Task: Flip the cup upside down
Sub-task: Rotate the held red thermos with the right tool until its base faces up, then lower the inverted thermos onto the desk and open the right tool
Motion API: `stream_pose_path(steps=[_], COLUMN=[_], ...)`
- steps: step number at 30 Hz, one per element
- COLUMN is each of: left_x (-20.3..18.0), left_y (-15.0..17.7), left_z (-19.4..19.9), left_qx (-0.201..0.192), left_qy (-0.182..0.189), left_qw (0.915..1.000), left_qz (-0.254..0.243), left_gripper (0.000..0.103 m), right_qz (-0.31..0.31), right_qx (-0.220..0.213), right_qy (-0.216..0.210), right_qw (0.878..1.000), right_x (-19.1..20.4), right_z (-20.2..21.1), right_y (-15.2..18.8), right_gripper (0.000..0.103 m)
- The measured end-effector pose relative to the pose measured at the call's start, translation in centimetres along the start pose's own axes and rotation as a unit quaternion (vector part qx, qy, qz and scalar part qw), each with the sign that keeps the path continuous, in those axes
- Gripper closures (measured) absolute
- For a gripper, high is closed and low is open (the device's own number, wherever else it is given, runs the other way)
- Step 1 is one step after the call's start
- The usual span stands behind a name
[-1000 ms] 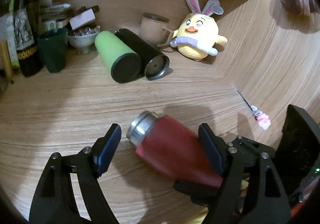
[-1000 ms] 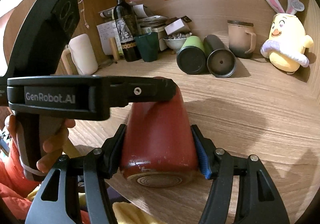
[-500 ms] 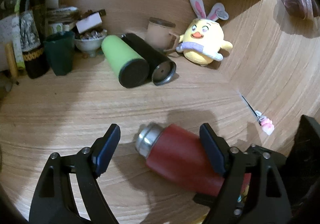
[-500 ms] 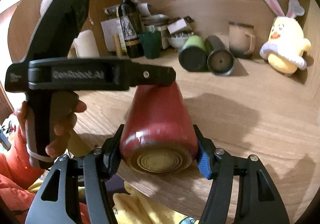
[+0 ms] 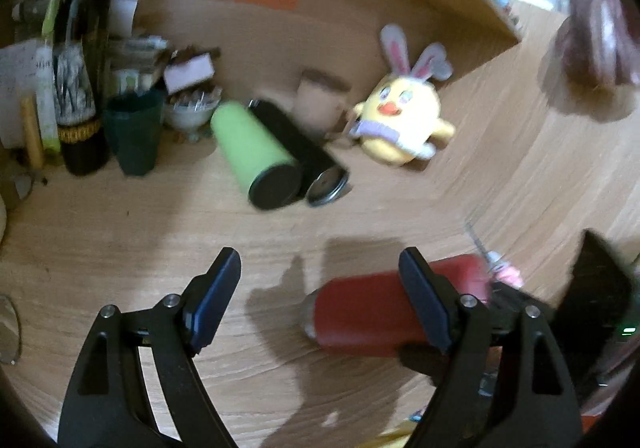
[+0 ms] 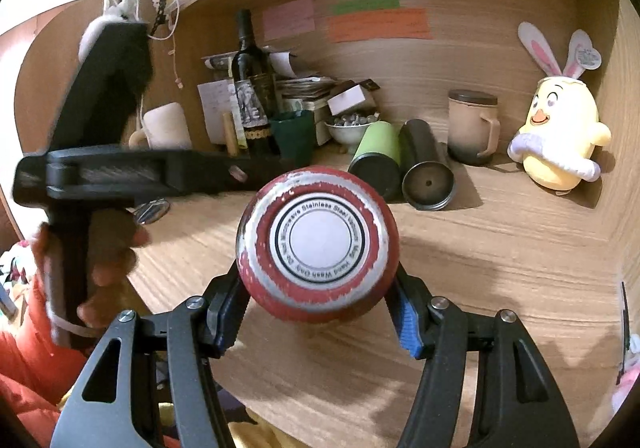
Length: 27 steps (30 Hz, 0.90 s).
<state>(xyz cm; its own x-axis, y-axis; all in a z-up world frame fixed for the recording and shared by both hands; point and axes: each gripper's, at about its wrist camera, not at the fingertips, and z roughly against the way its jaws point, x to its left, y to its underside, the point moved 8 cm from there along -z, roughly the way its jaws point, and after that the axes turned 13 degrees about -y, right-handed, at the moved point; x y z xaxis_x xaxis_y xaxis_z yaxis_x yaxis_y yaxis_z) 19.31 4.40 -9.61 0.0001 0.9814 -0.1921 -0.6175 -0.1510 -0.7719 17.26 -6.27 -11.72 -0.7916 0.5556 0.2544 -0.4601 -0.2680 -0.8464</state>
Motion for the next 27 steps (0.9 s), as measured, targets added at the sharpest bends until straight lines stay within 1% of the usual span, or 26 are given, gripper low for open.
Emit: stream_pose_path(steps=[4,7,10,14,18,21,24,27], left_x=[-1.1,-1.8,-1.9,-1.1,0.3,0.9,1.1,0.9], left_y=[-1.6,-2.3,-2.5,-2.3,-2.7,-2.7,-2.6,-2.7], left_z=[2.3,2.7,1.9,0.3,0.0,-0.2,-0.2,-0.1], left_qx=[-0.033,-0.045,-0.039,-0.024,-0.023,-0.018,-0.018,-0.022], left_qy=[0.015,0.007,-0.009,-0.031,-0.038,-0.035,-0.035,-0.040], left_qw=[0.9992,0.9984,0.9982,0.9982,0.9986,0.9991,0.9990,0.9987], left_qz=[-0.015,-0.034,-0.045,-0.044,-0.027,-0.018,-0.019,-0.023], left_gripper=[0.015,0.015,0.015,0.014,0.014,0.014,0.014,0.014], right_qz=[-0.003,-0.002,0.002,0.008,0.009,0.006,-0.002,-0.006], right_qx=[-0.006,-0.007,-0.008,-0.005,-0.002,0.003,0.009,0.010], right_qy=[0.003,0.004,0.006,0.010,0.010,0.006,-0.007,-0.008], right_qw=[1.000,1.000,1.000,1.000,1.000,1.000,1.000,1.000], right_x=[-0.3,-0.5,-0.5,-0.5,-0.5,-0.4,-0.2,-0.2], right_z=[-0.4,-0.8,-1.4,-2.2,-3.0,-3.4,-3.4,-2.9], right_y=[-0.9,-1.2,-1.6,-1.9,-2.3,-2.4,-2.2,-2.0], right_gripper=[0.045,0.045,0.045,0.044,0.044,0.044,0.043,0.043])
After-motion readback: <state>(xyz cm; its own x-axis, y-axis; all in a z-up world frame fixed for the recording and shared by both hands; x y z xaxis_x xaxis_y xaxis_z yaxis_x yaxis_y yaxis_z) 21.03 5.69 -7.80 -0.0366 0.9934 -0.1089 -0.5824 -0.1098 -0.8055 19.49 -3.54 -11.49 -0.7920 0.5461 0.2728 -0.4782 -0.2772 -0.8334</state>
